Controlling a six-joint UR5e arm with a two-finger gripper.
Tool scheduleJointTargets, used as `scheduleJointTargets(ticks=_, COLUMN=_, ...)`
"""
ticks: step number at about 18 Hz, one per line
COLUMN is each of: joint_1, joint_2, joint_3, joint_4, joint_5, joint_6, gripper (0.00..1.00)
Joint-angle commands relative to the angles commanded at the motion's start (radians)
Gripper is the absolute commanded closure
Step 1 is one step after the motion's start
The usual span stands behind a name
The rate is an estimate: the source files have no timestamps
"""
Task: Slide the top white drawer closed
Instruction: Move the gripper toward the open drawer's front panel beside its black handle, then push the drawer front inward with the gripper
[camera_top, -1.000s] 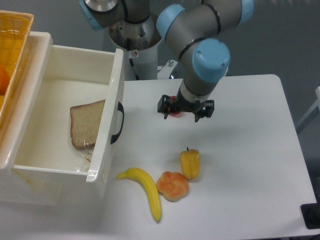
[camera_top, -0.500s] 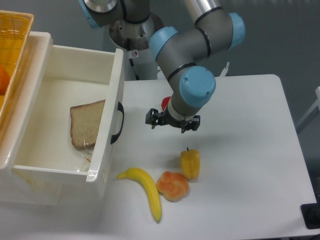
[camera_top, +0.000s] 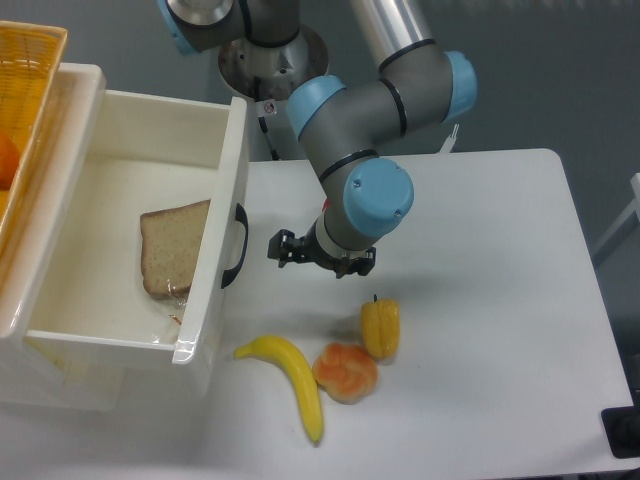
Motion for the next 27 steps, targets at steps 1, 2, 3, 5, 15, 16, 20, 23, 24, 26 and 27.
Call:
scheduleJointTargets(ticks=1, joint_1=-0.006, joint_2=0.0, joint_3=0.0, joint_4=0.0, joint_5=-0.002, joint_6=0.0, gripper=0.0)
scheduleJointTargets(ticks=2, joint_1=-0.015, joint_2=0.0, joint_3=0.0, joint_4=0.0, joint_5=0.0, joint_6=0.0, gripper=0.0)
scheduleJointTargets(ticks=3, joint_1=-0.017, joint_2=0.0, joint_3=0.0, joint_4=0.0, joint_5=0.0, joint_6=0.0, gripper=0.0)
scheduleJointTargets(ticks=5, joint_1=-0.026, joint_2=-0.002, joint_3=0.0, joint_4=0.0, joint_5=0.0, joint_6=-0.002, gripper=0.0)
scheduleJointTargets(ticks=15, joint_1=-0.037, joint_2=0.002, joint_3=0.005, joint_4=-0.006, joint_5=-0.015, joint_6=0.003, gripper=0.0)
scheduleJointTargets(ticks=16, joint_1=-0.038, joint_2=0.003, joint_3=0.006, joint_4=-0.006, joint_5=-0.017, joint_6=0.003, gripper=0.0)
scheduleJointTargets(ticks=20, joint_1=-0.057, joint_2=0.012, joint_3=0.006, joint_4=-0.008, joint_5=-0.029, joint_6=0.003, gripper=0.0)
scheduleJointTargets(ticks=23, joint_1=-0.06, joint_2=0.018, joint_3=0.006, joint_4=-0.011, joint_5=-0.035, joint_6=0.003, gripper=0.0)
scheduleJointTargets(ticks=24, joint_1=-0.061, joint_2=0.021, joint_3=0.006, joint_4=-0.021, joint_5=-0.038, joint_6=0.005, gripper=0.0)
scheduleJointTargets(ticks=26, joint_1=-0.069, joint_2=0.032, joint_3=0.005, joint_4=-0.031, joint_5=-0.043, joint_6=0.005, gripper=0.0)
scheduleJointTargets(ticks=27, joint_1=-0.074, joint_2=0.034, joint_3=0.005, joint_4=-0.038, joint_5=-0.043, joint_6=0.005, gripper=0.0)
